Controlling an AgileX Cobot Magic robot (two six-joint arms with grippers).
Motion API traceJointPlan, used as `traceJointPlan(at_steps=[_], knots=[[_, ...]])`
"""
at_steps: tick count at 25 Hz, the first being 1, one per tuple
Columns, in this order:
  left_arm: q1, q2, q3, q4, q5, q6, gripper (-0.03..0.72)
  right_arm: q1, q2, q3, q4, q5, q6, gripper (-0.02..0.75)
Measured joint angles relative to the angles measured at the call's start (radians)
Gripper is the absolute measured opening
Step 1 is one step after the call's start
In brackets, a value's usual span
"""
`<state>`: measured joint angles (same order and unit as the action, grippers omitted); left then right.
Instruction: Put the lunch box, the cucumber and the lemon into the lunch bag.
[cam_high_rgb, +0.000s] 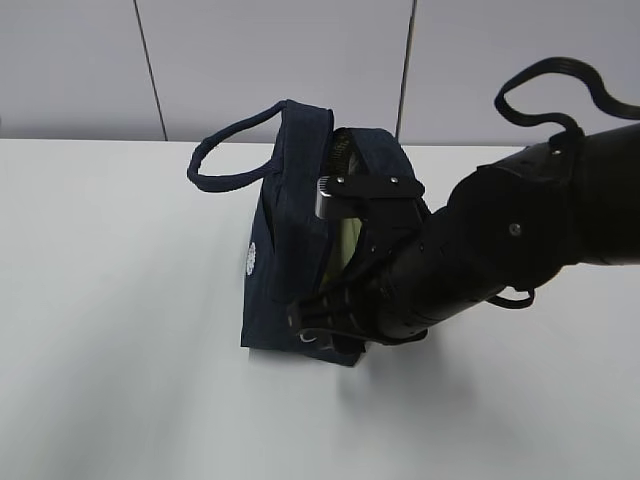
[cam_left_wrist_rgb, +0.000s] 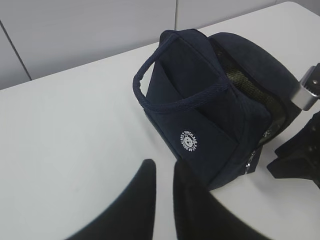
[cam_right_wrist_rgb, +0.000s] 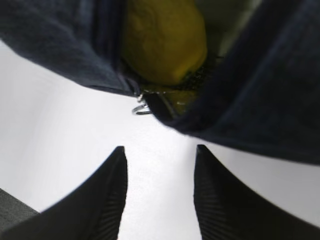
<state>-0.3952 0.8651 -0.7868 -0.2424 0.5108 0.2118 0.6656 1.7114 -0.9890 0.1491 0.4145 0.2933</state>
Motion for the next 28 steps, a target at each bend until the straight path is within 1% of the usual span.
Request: traceJointPlan(at_steps=[5, 9, 19, 22, 28], knots=[[0.0, 0.0, 0.0, 0.0, 0.0, 0.0, 0.059, 0.023, 0.012, 0.0, -0.004, -0.024, 0.006, 0.332], [0.0, 0.0, 0.0, 0.0, 0.0, 0.0, 0.059, 0.034, 0.065, 0.0, -0.004, -0.051, 0.045, 0.332], [0.0, 0.0, 0.0, 0.0, 0.01, 0.0, 0.059, 0.034, 0.131, 0.0, -0.004, -0.168, 0.148, 0.333], [0.0, 0.0, 0.0, 0.0, 0.014, 0.0, 0.059, 0.034, 0.131, 0.0, -0.004, -0.179, 0.164, 0.335], [0.0, 0.0, 0.0, 0.0, 0.023, 0.0, 0.058, 0.004, 0.131, 0.0, -0.004, -0.183, 0.184, 0.335]])
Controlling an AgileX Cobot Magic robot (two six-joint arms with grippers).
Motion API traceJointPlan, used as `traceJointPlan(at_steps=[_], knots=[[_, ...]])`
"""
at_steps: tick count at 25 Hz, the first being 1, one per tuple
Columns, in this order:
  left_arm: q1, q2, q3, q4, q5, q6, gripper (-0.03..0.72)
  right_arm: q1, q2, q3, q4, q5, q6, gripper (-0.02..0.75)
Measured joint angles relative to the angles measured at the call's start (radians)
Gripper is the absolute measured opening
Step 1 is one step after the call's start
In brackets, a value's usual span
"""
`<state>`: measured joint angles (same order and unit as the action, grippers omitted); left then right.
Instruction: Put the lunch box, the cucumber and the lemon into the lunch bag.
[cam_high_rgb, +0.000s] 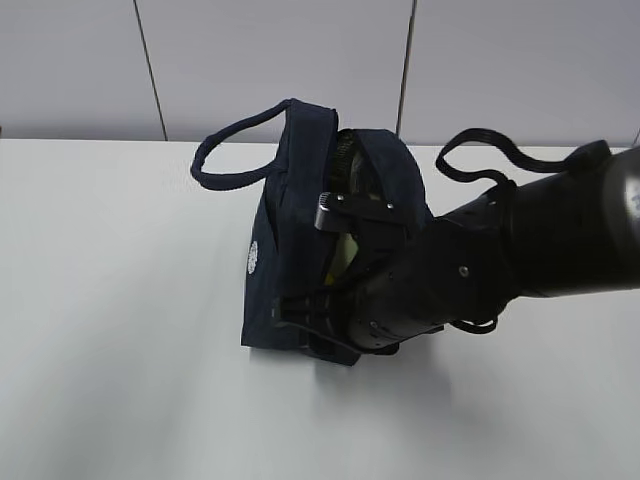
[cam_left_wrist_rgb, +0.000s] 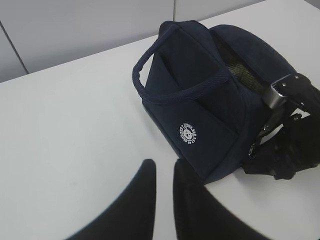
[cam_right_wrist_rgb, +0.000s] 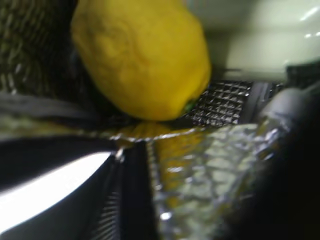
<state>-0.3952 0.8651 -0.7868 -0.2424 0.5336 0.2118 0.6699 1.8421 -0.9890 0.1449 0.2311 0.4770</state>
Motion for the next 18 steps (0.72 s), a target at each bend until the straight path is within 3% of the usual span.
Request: traceJointPlan(at_steps=[18], knots=[[0.0, 0.0, 0.0, 0.0, 0.004, 0.0, 0.058, -0.004, 0.01, 0.0, 0.101, -0.068, 0.02, 0.335]])
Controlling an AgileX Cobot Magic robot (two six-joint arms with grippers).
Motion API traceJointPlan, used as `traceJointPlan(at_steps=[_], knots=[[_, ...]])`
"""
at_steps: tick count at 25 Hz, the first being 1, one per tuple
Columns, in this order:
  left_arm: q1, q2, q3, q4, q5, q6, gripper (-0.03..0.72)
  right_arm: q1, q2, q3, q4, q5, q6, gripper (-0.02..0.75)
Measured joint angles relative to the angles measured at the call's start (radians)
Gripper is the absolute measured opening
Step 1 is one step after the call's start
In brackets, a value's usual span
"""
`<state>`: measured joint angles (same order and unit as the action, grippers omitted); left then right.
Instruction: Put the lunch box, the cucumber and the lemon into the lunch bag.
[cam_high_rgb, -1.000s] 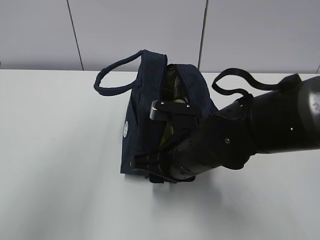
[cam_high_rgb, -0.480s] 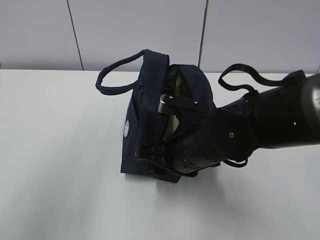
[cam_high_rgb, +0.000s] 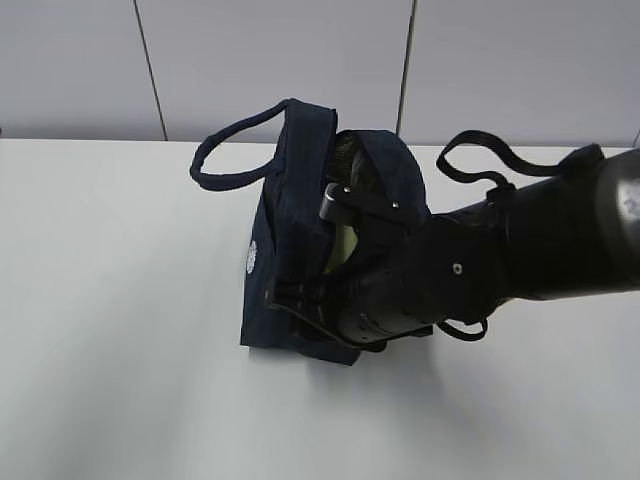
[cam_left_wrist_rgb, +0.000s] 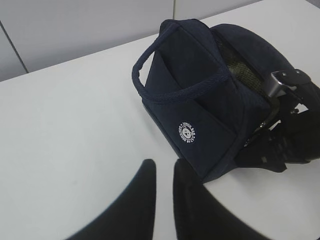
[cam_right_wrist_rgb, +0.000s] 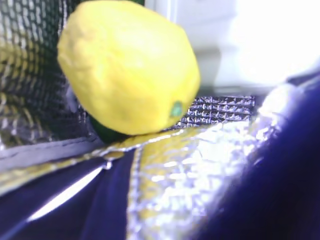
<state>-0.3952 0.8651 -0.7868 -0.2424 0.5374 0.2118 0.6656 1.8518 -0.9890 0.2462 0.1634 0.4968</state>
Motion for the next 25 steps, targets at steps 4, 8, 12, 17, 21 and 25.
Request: traceJointPlan(at_steps=[4, 8, 12, 17, 21, 25], knots=[[0.0, 0.0, 0.0, 0.0, 0.0, 0.0, 0.058, 0.0, 0.018, 0.0, 0.017, -0.012, 0.0, 0.335], [0.0, 0.0, 0.0, 0.0, 0.002, 0.0, 0.058, 0.0, 0.028, 0.0, 0.024, -0.018, 0.0, 0.309], [0.0, 0.0, 0.0, 0.0, 0.002, 0.0, 0.058, 0.0, 0.028, 0.0, 0.026, -0.022, 0.0, 0.254], [0.0, 0.0, 0.0, 0.0, 0.002, 0.0, 0.058, 0.0, 0.028, 0.0, 0.026, -0.022, 0.0, 0.209], [0.0, 0.0, 0.0, 0.0, 0.002, 0.0, 0.058, 0.0, 0.028, 0.0, 0.024, -0.017, 0.0, 0.135], [0.0, 0.0, 0.0, 0.0, 0.002, 0.0, 0.058, 0.0, 0.028, 0.0, 0.012, 0.006, 0.0, 0.049]])
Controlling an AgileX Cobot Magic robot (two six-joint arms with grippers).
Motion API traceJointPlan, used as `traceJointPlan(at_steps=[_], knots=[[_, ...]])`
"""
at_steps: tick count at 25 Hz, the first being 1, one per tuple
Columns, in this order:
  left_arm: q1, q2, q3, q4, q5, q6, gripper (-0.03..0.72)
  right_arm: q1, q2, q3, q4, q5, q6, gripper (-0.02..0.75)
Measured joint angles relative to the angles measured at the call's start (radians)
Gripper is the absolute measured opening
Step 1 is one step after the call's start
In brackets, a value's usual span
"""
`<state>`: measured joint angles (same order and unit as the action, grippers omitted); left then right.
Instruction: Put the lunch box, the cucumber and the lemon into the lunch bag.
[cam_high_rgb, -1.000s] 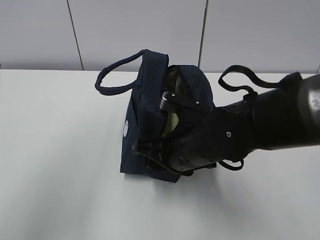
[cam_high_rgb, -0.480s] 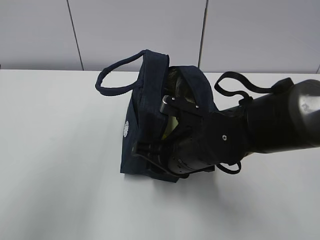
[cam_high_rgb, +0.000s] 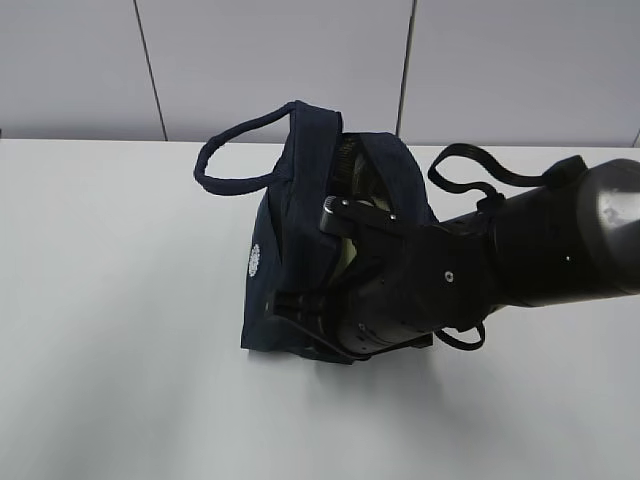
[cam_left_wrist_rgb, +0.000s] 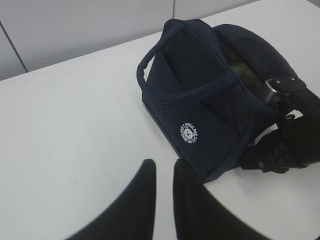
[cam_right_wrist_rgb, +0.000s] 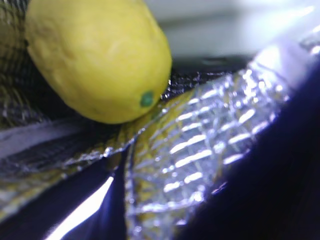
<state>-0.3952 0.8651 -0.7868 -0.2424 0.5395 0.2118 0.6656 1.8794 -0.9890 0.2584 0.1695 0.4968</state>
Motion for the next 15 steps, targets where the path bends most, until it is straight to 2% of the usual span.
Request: traceJointPlan(at_steps=[3, 15], knots=[[0.0, 0.0, 0.0, 0.0, 0.0, 0.0, 0.058, 0.0, 0.0, 0.0, -0.003, 0.023, 0.0, 0.0], [0.0, 0.0, 0.0, 0.0, 0.0, 0.0, 0.058, 0.0, -0.034, 0.0, -0.075, 0.103, 0.0, 0.0]])
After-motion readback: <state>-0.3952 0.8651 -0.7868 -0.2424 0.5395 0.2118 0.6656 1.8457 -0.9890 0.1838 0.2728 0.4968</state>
